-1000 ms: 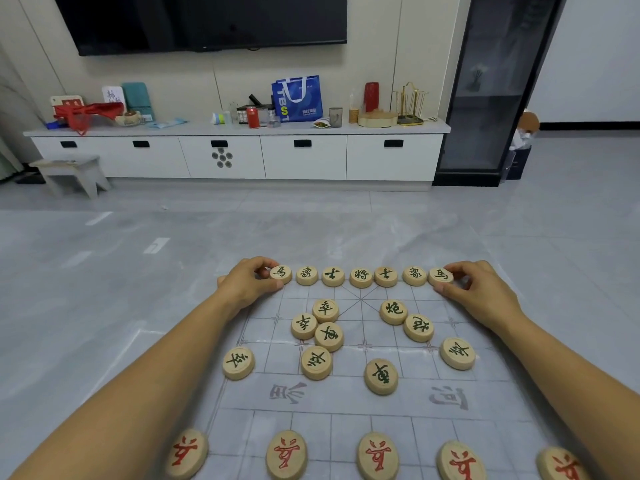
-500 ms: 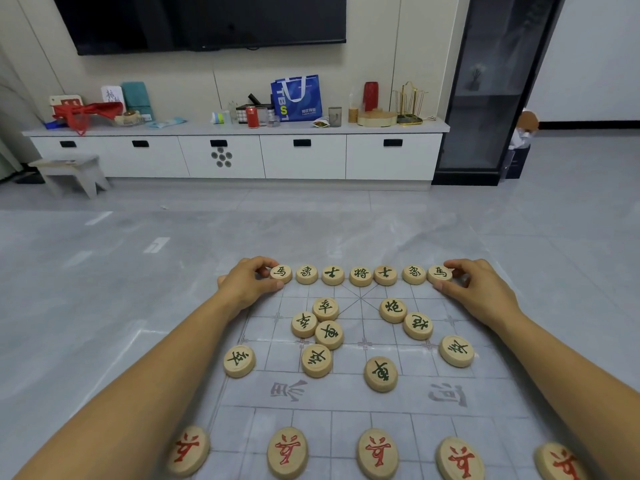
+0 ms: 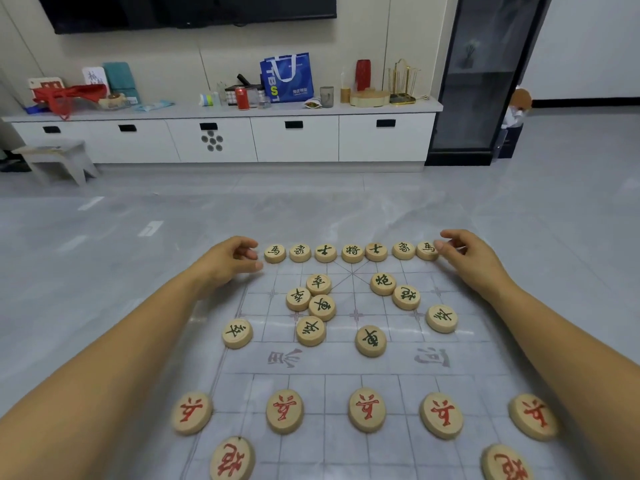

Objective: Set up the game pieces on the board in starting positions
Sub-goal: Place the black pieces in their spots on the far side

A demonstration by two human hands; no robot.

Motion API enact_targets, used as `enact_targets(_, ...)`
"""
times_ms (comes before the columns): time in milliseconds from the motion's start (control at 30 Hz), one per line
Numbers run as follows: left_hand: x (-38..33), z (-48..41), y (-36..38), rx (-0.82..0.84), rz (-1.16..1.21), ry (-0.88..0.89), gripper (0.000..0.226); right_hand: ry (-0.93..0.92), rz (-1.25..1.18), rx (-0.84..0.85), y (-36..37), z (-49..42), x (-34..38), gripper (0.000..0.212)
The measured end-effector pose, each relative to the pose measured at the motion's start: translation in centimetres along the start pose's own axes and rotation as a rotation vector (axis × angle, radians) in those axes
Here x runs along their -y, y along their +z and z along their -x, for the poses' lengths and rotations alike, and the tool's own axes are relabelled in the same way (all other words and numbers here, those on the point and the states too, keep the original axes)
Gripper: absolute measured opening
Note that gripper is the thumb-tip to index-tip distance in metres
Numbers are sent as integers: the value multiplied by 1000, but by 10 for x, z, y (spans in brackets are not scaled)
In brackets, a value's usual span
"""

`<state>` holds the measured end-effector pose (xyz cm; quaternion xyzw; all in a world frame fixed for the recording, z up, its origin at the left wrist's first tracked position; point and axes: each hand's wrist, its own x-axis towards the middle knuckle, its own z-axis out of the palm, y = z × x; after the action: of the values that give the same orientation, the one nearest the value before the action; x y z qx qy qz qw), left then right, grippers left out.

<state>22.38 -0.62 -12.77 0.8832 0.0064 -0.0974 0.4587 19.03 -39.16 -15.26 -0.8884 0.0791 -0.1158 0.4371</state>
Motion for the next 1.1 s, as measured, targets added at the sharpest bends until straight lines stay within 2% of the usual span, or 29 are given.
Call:
enact_targets(167, 2, 33, -17, 82, -6, -11, 32, 56, -241, -10, -7, 5, 6, 33)
enact_targets(367, 13, 75, -22, 122, -140, -60, 25, 129, -241, 51, -25, 24, 12, 31)
enact_targets(500, 12, 99, -19, 145, -133, -75, 28, 172, -93, 169, -38, 57, 17, 28)
enact_targets(600, 9, 113, -12, 121, -161, -59, 37, 90, 89, 230, -40, 76, 25, 25)
enact_targets(767, 7, 125, 5, 81, -431, 9, 56, -35, 336, 329, -14, 89, 47, 49)
enact_targets(900, 11, 127, 8, 34, -416, 36, 52, -50, 530, 318, 3, 97, 60, 56)
enact_targets(1100, 17, 129, 6, 29, -279, 8, 54, -32, 495, 329, 1, 98, 57, 75)
